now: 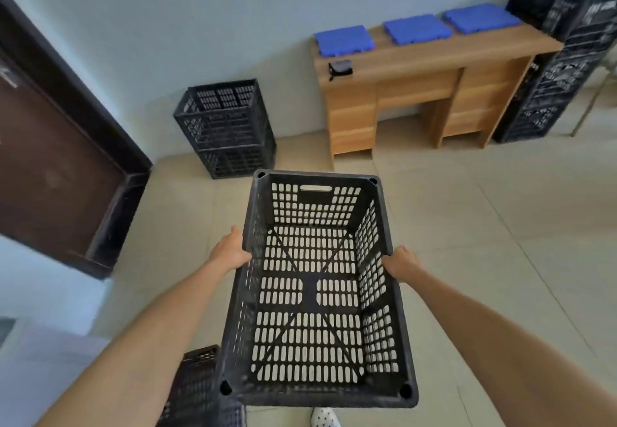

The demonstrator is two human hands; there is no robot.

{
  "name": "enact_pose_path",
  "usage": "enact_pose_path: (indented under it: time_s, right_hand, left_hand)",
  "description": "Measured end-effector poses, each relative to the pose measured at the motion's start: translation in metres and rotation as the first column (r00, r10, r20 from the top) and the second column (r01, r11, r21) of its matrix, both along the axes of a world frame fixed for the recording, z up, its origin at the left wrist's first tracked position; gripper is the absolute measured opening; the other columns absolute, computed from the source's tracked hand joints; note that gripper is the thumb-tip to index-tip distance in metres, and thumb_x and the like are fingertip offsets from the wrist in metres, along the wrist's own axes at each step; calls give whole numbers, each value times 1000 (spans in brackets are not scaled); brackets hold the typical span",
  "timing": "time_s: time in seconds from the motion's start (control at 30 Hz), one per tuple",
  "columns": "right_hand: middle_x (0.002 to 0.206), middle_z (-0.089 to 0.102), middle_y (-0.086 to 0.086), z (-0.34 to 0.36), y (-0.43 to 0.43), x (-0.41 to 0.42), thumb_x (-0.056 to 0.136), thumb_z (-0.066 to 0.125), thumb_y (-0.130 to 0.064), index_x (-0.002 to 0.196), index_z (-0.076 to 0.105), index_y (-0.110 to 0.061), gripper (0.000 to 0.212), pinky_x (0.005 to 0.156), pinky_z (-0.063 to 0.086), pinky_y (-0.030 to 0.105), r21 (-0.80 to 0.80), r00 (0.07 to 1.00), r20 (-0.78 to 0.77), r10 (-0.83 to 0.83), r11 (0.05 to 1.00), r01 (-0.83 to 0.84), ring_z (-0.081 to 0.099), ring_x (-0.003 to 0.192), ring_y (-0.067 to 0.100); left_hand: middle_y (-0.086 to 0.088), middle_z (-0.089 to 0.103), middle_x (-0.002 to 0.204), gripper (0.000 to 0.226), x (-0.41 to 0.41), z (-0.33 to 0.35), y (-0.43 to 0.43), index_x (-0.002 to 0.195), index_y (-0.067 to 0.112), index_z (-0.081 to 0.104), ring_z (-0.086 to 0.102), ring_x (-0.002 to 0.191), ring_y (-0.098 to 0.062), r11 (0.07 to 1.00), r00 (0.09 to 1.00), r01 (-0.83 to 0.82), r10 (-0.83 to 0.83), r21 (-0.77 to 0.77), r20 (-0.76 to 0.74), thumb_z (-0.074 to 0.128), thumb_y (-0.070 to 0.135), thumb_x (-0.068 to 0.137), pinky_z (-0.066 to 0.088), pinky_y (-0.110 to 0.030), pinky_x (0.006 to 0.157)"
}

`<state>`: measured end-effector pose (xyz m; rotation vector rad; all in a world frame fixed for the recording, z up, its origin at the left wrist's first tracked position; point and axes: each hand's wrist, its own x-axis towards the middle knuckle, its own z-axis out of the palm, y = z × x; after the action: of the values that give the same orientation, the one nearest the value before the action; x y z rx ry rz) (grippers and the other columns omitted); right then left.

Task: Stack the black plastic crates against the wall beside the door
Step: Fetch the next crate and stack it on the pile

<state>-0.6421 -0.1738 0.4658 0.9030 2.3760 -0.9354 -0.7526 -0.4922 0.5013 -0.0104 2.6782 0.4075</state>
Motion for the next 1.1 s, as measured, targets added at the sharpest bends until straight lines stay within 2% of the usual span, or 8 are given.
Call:
enact_pose_path:
  time_s: [0.23,0.5,0.6,0.67,0.73,0.8,0.9,1.1]
  right_hand:
    - [139,46,22,2,-120,-124,104,31,-26,136,39,10,49,106,38,36,-7,981,-13,195,981,-195,48,125,32]
    - [117,59,22,-8,-186,-265,101,39,-27,118,54,8,42,79,46,33,-13,921,-47,388,921,-389,59,103,32]
    - [115,60,19,-13,-199,-329,101,40,-26,114,55,6,38,70,45,29,-22,905,-44,424,905,-425,62,97,29]
    - [114,61,19,-15,-206,-378,100,41,-26,115,54,6,37,74,48,30,-32,891,-51,452,890,-454,62,100,30]
    - [113,62,19,-12,-213,-430,100,41,-26,114,55,6,37,80,51,33,-41,877,-61,477,877,-479,63,99,30]
    - [113,63,20,-7,-221,-482,100,41,-26,114,56,6,38,83,52,34,-38,860,-70,505,860,-508,63,100,30]
    - [116,62,19,-1,-237,-559,100,41,-23,118,55,5,36,84,51,33,-21,850,-98,518,853,-522,61,100,29]
    - [126,56,21,10,-270,-691,96,45,-30,129,47,5,48,94,50,42,41,844,-144,516,856,-516,57,113,35]
  left_hand:
    - [-11,59,106,44,-61,9,-128,120,7,41,61,95,-27,983,983,-184,184,-21,-2,65,10,83,53,-43,85]
    - [-17,58,115,50,-164,16,-206,125,4,44,59,104,-33,959,959,-283,283,0,-7,67,10,80,50,-45,92]
    - [-13,58,105,52,-215,15,-218,128,2,40,58,98,-30,948,949,-316,315,-29,-21,64,11,84,49,-36,72]
    - [-7,51,88,53,-252,16,-225,131,-1,35,56,88,-30,937,937,-349,348,-27,-20,62,10,87,37,-27,53]
    - [-4,47,78,53,-293,21,-233,131,-4,34,55,80,-28,926,927,-376,375,-25,-14,61,9,88,33,-27,48]
    - [-7,48,74,52,-333,29,-241,131,-5,37,54,74,-27,916,917,-398,397,-55,-22,62,13,89,38,-31,51]
    - [-22,59,97,66,-394,42,-254,139,-4,26,63,94,-39,906,908,-418,416,-69,-41,63,18,88,53,-49,76]
    - [-14,57,106,76,-509,45,-290,143,-1,21,61,91,-28,862,861,-507,507,11,-39,66,22,87,55,-46,82]
